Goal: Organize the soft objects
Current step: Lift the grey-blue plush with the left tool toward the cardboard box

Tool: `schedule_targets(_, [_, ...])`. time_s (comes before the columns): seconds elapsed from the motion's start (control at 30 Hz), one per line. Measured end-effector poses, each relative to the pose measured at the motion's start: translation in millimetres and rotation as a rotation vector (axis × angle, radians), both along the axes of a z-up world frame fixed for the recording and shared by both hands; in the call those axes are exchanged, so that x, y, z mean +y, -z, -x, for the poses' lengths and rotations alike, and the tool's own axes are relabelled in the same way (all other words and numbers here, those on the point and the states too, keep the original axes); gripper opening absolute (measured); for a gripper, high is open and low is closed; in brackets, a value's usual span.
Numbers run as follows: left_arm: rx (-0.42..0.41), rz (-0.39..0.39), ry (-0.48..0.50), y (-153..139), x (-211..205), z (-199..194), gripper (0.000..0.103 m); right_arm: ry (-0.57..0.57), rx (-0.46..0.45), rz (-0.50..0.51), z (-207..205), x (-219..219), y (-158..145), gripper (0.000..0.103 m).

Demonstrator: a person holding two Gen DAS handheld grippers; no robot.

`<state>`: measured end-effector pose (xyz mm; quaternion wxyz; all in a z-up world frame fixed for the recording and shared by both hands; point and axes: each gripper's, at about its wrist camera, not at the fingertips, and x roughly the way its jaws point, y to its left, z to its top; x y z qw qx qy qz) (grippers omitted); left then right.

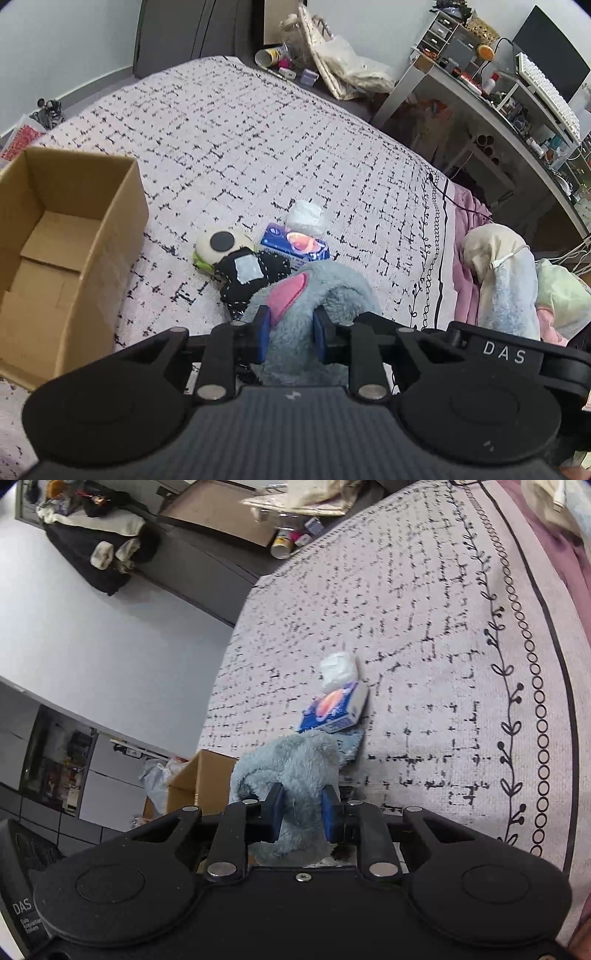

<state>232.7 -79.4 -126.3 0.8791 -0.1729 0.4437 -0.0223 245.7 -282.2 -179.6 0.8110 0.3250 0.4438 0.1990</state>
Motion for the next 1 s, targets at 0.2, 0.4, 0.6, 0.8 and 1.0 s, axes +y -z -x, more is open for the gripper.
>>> schedule_targets(0.2, [-0.020, -0.009, -0.011, -14, 7, 8, 0.022, -0.025, -0.048, -0.002, 7, 8, -13, 0.021])
schedule_targets(0.4, [-0.048, -0.021, -0.022, -27, 15, 17, 0.022, -0.048, -0.095, 0.013, 14, 21, -23, 0.021])
schedule_targets(0.6, [-0.071, -0.028, -0.039, -37, 28, 23, 0.022, -0.075, -0.145, 0.046, 19, 39, -34, 0.021])
schedule_targets(0.8, [-0.091, -0.028, -0.060, -45, 47, 28, 0.022, -0.094, -0.194, 0.070, 24, 61, -43, 0.021])
schedule_targets(1.0, [-0.107, -0.019, -0.074, -51, 68, 32, 0.021, -0.114, -0.228, 0.073, 23, 80, -47, 0.021])
